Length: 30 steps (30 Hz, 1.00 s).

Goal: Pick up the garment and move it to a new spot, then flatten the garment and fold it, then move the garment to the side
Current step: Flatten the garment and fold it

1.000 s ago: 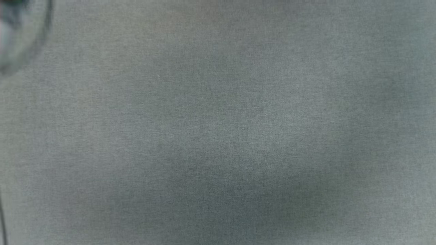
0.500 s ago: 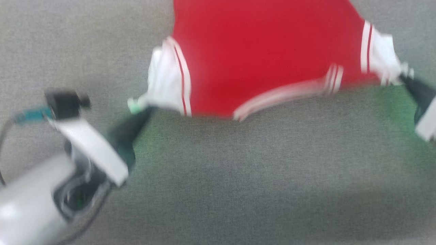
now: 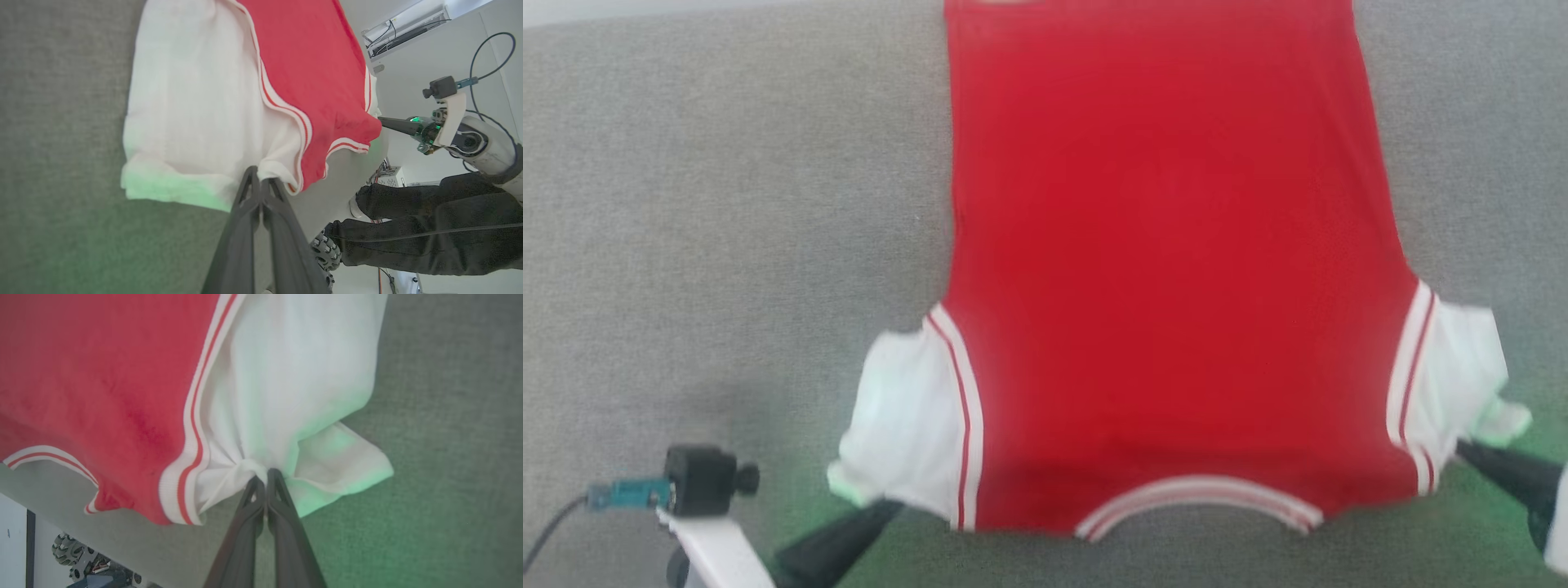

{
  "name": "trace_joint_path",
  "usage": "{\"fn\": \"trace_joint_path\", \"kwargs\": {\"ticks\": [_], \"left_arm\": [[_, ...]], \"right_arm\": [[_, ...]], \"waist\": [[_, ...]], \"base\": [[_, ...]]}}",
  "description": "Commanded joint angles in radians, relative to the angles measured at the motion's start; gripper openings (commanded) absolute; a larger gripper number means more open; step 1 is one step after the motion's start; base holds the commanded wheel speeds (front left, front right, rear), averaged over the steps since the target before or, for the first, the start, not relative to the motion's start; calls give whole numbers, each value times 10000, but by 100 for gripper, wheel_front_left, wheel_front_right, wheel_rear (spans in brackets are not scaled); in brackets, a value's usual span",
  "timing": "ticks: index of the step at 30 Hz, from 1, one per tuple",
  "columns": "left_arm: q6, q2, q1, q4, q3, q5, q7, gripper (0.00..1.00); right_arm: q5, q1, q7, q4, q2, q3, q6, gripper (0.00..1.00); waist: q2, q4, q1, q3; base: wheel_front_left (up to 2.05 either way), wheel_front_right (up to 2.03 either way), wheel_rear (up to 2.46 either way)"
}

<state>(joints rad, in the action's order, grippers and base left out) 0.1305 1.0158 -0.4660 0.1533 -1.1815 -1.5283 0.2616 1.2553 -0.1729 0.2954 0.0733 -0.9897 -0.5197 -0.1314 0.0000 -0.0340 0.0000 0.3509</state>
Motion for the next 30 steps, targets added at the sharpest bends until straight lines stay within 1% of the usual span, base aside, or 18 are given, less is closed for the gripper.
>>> {"fn": "trace_joint_path", "kwargs": {"ticks": [1,4,6,9,11,12,15,16,18,19,21,24,27,30], "left_arm": [[-8,120,256,212,-3,27,43,0],[-8,209,416,298,128,102,43,0],[-7,87,536,237,235,211,43,0],[-8,-254,434,-70,292,343,44,0],[-7,-676,271,-268,340,223,44,0],[-8,-792,211,-427,315,208,34,0],[-5,-1114,40,-1138,91,404,-144,0],[-5,-1300,-21,-1328,22,416,-192,0],[-5,-1454,-129,-1737,-73,488,-203,0],[-7,-1508,-151,-1949,-135,578,-216,0],[-10,-1721,-220,-2228,-230,695,-189,0],[-10,-1900,-287,-2338,-235,780,-134,0],[-10,-2024,-325,-2353,-262,886,-76,0],[-10,-2177,-420,-2304,-320,1095,-55,0]], "right_arm": [[21,450,1,-241,-102,232,14,0],[16,905,-31,-472,-137,558,14,0],[-102,1188,-88,-572,-53,935,14,0],[-583,1386,218,-529,127,1223,14,0],[-1031,1373,605,-444,364,1247,14,0],[-1270,1288,785,-383,518,1249,14,0],[-2351,970,1314,-63,958,1171,15,0],[-2781,831,1409,25,1139,1180,21,2],[-3472,638,1612,112,1417,1184,27,41],[-3737,553,1692,79,1530,1225,29,100],[-4010,564,1875,-128,1672,1468,29,100],[-4054,859,2197,-890,1427,2201,29,100],[-3747,1304,2743,-2166,1037,3331,14,100],[-3176,1674,3576,-3389,685,4765,8,100]], "waist": [[0,60,0,1],[0,107,0,2],[0,151,0,-19],[0,185,0,-53],[0,203,0,-71],[0,197,0,-74],[0,152,0,-27],[0,139,0,7],[0,116,0,74],[0,105,0,100],[0,105,0,165],[0,169,0,293],[0,306,0,427],[0,524,0,596]], "base": [[0,0,0],[0,0,0],[0,0,0],[0,0,0],[0,0,0],[0,0,0],[0,0,0],[0,0,0],[0,0,0],[0,0,0],[0,0,0],[0,0,0],[0,0,0],[0,0,0]]}}
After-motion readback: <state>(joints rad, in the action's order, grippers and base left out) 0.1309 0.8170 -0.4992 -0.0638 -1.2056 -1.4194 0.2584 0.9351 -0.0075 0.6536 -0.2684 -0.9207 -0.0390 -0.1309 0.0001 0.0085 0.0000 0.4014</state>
